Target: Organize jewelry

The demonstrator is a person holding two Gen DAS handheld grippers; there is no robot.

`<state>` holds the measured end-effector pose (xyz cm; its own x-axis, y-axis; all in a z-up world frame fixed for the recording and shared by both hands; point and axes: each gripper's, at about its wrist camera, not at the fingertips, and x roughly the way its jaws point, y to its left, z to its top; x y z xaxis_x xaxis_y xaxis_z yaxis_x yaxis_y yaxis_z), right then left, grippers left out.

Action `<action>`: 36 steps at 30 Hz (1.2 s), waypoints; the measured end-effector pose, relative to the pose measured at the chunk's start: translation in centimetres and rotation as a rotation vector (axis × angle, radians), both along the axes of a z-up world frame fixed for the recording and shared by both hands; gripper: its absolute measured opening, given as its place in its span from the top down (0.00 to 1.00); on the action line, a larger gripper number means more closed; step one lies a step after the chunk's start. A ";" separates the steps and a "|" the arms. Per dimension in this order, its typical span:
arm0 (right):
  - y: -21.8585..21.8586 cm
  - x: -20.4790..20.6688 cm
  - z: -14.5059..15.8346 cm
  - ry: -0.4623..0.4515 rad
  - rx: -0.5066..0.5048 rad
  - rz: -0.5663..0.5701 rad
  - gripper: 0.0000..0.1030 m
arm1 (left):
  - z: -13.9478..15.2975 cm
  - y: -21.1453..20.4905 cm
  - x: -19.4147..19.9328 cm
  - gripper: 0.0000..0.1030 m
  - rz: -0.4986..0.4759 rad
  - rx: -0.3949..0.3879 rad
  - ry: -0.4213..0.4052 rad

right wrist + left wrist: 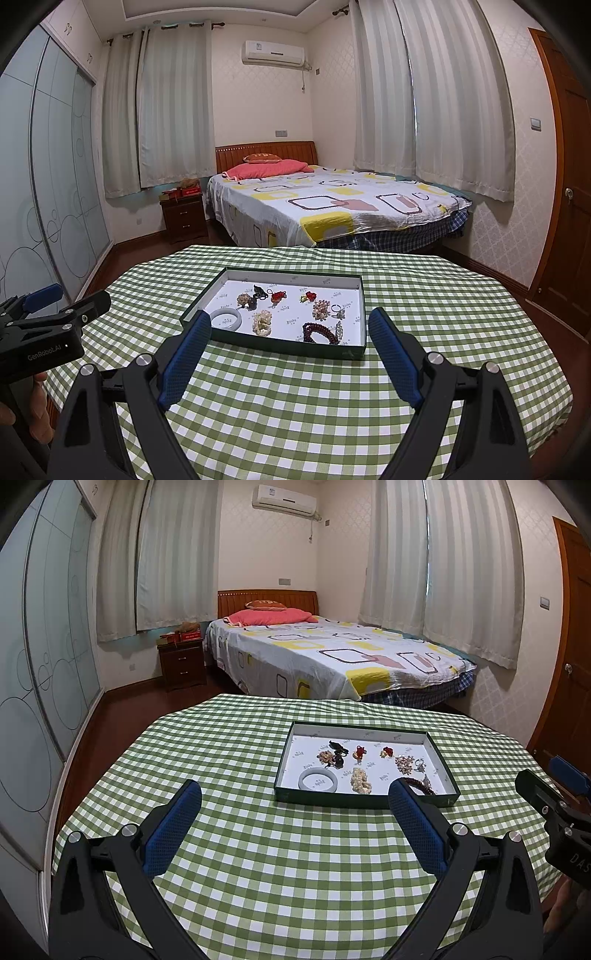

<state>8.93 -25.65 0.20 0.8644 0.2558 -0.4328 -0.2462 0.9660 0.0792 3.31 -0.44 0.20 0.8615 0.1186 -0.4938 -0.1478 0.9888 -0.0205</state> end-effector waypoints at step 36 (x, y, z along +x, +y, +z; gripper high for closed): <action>0.2 0.1 -0.5 0.021 0.002 0.007 0.18 | -1.1 -0.2 1.0 0.04 -0.032 -0.014 0.051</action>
<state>9.06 -25.42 -0.28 0.8531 0.2627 -0.4507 -0.2514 0.9641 0.0861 4.33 -0.66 -0.92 0.8384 0.0838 -0.5385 -0.1171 0.9927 -0.0278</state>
